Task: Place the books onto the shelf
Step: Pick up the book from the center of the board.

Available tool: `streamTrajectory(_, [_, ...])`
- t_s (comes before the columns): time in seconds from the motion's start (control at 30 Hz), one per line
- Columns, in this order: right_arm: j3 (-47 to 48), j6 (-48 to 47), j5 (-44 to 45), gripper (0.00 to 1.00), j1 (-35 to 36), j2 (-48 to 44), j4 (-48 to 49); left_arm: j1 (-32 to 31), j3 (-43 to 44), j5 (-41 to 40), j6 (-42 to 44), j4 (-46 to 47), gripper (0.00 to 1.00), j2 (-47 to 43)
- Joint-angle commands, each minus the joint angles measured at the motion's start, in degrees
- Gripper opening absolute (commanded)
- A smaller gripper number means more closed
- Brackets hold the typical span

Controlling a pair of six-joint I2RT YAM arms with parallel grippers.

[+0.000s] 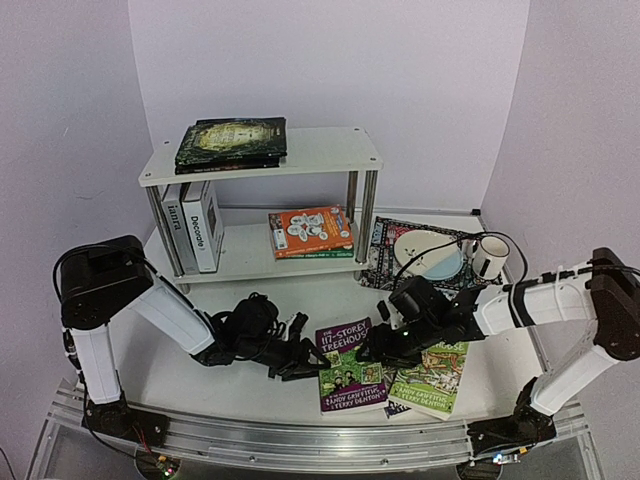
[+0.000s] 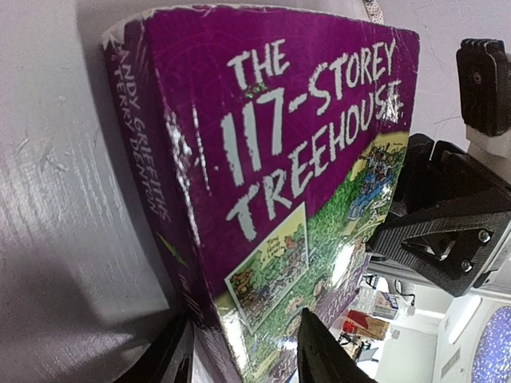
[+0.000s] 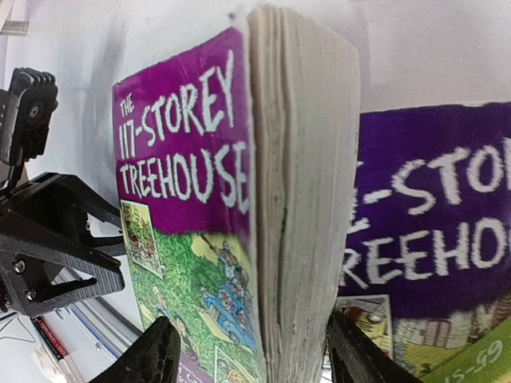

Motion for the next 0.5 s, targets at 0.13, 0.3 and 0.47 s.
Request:
streamTrajectory(0.13, [-0.72,1.91,1.71,0.53,0.25,-4.92,-1.05,-0.58,4.06,1.1,-0.07,5.59,0.36,2.69])
streamTrajectory(0.3, [0.57,0.5,3.18,0.23,0.25,-8.14,-1.19,-0.58,3.76,-0.26,2.48,6.85,0.35,0.13])
streamTrajectory(0.47, [2.91,-0.87,2.11,0.02,0.26,-9.2,-1.83,-0.43,2.45,-3.06,5.34,7.07,0.41,-5.02])
